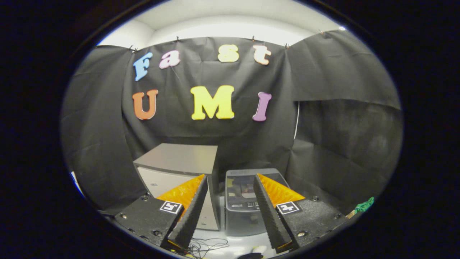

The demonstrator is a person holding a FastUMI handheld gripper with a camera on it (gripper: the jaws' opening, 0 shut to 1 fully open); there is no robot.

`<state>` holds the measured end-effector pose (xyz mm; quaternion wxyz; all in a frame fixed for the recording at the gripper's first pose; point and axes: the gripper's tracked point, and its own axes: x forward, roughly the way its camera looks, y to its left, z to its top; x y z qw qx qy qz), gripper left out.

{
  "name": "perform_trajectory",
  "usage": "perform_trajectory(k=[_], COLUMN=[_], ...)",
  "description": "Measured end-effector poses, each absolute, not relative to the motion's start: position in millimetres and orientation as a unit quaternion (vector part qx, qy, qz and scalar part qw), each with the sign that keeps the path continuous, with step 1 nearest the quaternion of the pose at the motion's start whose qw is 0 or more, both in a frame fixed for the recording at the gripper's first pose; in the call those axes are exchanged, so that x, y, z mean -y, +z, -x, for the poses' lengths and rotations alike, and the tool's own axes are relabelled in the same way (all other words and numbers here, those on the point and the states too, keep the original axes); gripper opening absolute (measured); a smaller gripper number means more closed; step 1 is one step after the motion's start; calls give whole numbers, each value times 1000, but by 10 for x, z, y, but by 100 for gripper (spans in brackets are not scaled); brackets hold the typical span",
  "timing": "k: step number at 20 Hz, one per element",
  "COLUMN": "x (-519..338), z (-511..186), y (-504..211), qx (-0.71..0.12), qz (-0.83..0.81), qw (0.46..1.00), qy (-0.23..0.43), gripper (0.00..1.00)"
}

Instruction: Put the clothes into the washing machine and then close the washing machine lid.

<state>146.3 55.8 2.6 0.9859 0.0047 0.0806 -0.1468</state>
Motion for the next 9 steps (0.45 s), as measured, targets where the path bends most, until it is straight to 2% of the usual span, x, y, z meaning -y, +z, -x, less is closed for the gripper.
perform_trajectory(k=[9], x=[-328], z=[-448], y=[353], qx=[-24], qz=[51], qw=[978], qy=[-200], gripper=[95])
